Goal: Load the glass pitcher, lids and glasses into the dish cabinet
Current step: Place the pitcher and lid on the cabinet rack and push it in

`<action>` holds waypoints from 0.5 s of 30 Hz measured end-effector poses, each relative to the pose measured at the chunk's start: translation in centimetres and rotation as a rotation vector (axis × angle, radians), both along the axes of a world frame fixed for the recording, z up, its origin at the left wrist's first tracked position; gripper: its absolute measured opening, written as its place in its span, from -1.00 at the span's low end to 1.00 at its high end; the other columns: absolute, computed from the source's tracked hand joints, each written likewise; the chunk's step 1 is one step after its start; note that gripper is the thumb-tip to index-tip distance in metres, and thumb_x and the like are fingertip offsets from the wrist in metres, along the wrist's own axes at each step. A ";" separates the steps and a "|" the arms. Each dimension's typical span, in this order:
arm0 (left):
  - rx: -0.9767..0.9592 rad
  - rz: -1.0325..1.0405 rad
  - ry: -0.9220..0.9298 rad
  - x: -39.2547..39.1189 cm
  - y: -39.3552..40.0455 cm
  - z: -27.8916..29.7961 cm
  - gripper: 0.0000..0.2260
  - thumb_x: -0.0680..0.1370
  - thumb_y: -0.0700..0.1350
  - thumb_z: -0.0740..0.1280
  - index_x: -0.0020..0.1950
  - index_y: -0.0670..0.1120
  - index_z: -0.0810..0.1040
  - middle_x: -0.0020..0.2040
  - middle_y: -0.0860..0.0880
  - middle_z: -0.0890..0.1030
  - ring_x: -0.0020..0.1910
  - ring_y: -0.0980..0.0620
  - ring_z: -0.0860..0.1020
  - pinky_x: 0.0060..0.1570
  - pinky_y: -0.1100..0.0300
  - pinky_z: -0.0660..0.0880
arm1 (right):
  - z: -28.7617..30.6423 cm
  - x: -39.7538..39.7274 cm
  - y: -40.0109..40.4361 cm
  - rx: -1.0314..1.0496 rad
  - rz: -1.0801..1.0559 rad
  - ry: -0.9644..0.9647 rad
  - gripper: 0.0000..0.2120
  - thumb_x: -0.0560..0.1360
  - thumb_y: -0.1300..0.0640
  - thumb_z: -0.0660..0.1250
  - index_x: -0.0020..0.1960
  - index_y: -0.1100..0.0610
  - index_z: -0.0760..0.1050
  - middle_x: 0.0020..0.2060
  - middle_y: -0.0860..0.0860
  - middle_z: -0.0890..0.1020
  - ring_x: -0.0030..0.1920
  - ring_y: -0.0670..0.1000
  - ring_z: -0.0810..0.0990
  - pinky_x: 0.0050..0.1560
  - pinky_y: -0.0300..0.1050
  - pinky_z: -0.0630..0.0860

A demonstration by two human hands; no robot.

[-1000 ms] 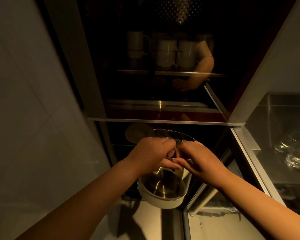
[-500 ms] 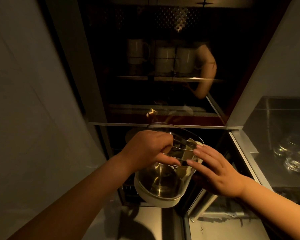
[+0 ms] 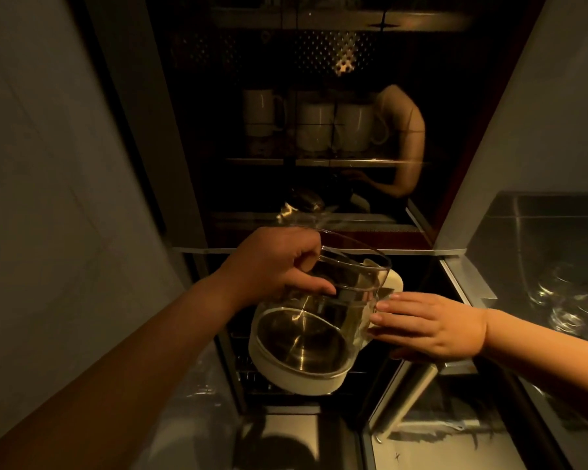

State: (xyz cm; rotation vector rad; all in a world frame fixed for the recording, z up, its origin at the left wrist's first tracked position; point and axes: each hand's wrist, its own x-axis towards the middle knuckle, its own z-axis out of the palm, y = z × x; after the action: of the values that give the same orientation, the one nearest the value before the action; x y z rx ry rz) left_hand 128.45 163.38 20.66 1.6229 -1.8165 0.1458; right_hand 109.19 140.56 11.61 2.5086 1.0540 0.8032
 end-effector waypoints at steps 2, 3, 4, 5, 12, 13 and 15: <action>-0.005 0.001 0.045 0.4 0.1 0.6 -0.68 0.31 0.21 0.39 -0.32 0.12 0.28 -0.41 0.15 0.36 -0.41 0.15 0.38 -0.35 0.42 0.36 | 0.4 0.0 -0.3 -0.024 -0.024 0.010 -0.47 0.51 0.02 0.33 0.39 0.18 0.27 0.39 0.09 0.30 0.45 0.06 0.23 0.43 0.00 0.22; -0.007 0.000 0.077 0.5 0.2 0.9 -0.69 0.30 0.22 0.38 -0.33 0.13 0.28 -0.41 0.13 0.38 -0.39 0.14 0.40 -0.34 0.43 0.36 | 0.7 0.0 -0.4 -0.036 -0.033 0.018 -0.45 0.51 0.00 0.34 0.39 0.18 0.26 0.37 0.10 0.33 0.44 0.06 0.24 0.43 0.00 0.22; -0.012 0.000 0.106 0.7 0.2 1.2 -0.69 0.30 0.23 0.38 -0.33 0.13 0.29 -0.42 0.12 0.39 -0.37 0.13 0.42 -0.34 0.44 0.37 | 0.9 0.0 -0.5 -0.050 -0.038 0.023 -0.45 0.51 -0.01 0.34 0.39 0.19 0.26 0.37 0.11 0.35 0.43 0.06 0.26 0.42 0.00 0.23; -0.018 -0.002 0.126 0.7 0.1 1.5 -0.70 0.29 0.23 0.37 -0.34 0.13 0.29 -0.42 0.10 0.40 -0.37 0.11 0.43 -0.35 0.43 0.38 | 1.1 0.1 -0.6 -0.067 -0.038 0.022 -0.46 0.51 0.00 0.33 0.39 0.19 0.27 0.36 0.12 0.38 0.41 0.06 0.29 0.42 0.00 0.23; -0.032 -0.036 0.153 0.5 -0.1 2.8 -0.70 0.28 0.20 0.39 -0.35 0.13 0.30 -0.41 0.09 0.42 -0.39 0.09 0.43 -0.36 0.40 0.39 | 2.3 0.9 -0.3 -0.199 -0.029 0.043 -0.82 0.55 0.15 0.24 0.11 0.09 0.54 0.08 0.08 0.62 0.16 0.04 0.47 0.37 -0.05 0.26; -0.035 -0.032 0.164 0.5 -0.1 2.8 -0.70 0.28 0.21 0.39 -0.35 0.12 0.30 -0.41 0.07 0.43 -0.39 0.06 0.43 -0.36 0.38 0.39 | 2.3 0.8 -0.3 -0.224 -0.044 0.068 -0.82 0.53 0.15 0.25 0.07 0.07 0.59 0.06 0.05 0.63 0.14 0.03 0.48 0.33 -0.07 0.28; -0.040 -0.021 0.176 0.6 -0.1 2.9 -0.69 0.27 0.22 0.38 -0.35 0.10 0.32 -0.41 0.05 0.44 -0.38 -0.01 0.44 -0.35 0.36 0.39 | 2.4 0.8 -0.1 -0.254 -0.070 0.112 -0.82 0.52 0.12 0.26 0.03 0.03 0.62 0.02 0.00 0.64 0.09 0.00 0.52 0.28 -0.09 0.31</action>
State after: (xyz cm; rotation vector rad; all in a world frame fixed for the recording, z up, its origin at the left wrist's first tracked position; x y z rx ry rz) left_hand 129.09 163.32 23.54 1.5379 -1.6858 0.0284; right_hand 110.00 140.46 13.99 2.3807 1.0255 0.4800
